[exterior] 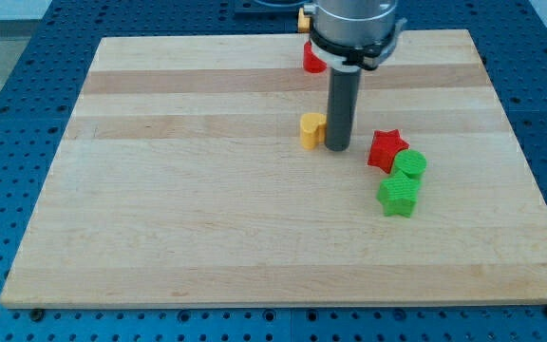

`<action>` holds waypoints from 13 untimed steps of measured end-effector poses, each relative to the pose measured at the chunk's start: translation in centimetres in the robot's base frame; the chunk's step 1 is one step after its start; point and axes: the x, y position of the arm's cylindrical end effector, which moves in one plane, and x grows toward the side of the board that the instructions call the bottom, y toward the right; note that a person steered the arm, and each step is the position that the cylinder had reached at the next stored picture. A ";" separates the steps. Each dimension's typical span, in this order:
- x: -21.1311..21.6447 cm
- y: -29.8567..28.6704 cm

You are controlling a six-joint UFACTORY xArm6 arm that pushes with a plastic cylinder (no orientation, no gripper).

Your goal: Move the yellow heart slightly near the red circle

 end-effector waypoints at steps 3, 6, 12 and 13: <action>-2.3 -3.2; -3.0 -4.6; -4.2 -7.4; -3.3 -4.0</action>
